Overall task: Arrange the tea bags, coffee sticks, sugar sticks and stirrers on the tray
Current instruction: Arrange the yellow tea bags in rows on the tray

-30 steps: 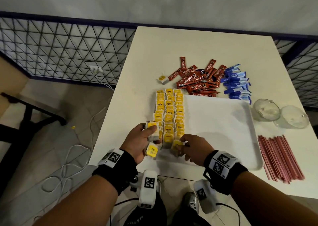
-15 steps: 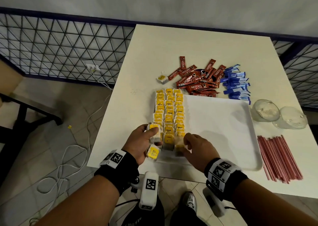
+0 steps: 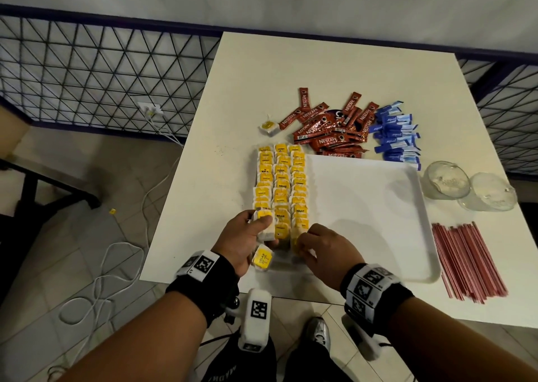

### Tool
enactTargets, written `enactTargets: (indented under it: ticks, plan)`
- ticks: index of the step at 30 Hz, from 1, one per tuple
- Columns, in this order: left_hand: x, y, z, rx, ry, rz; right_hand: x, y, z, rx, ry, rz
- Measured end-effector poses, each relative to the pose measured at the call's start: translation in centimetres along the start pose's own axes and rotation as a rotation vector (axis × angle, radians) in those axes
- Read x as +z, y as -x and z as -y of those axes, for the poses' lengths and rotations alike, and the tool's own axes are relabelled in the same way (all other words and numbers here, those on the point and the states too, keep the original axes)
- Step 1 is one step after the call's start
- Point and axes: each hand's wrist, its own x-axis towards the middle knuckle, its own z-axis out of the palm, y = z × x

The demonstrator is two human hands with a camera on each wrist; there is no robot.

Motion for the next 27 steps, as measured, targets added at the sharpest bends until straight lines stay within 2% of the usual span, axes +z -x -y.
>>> enactTargets:
  ticks: [5, 11, 19, 27]
  plan:
    - [0.3, -0.2, 0.1, -0.007, -0.009, 0.026, 0.4, -0.3, -0.6, -0.063, 0.009, 0.048]
    - [0.4, -0.8, 0.3, -0.009, -0.051, 0.024, 0.6, -1.2, -0.6, -0.021, 0.014, 0.045]
    - [0.2, -0.7, 0.1, -0.042, -0.034, 0.037, 0.2, -2.1, -0.7, 0.015, -0.022, 0.111]
    - [-0.2, -0.1, -0.3, -0.031, -0.002, 0.109, -0.3, -2.0, -0.6, 0.006, -0.062, 0.1]
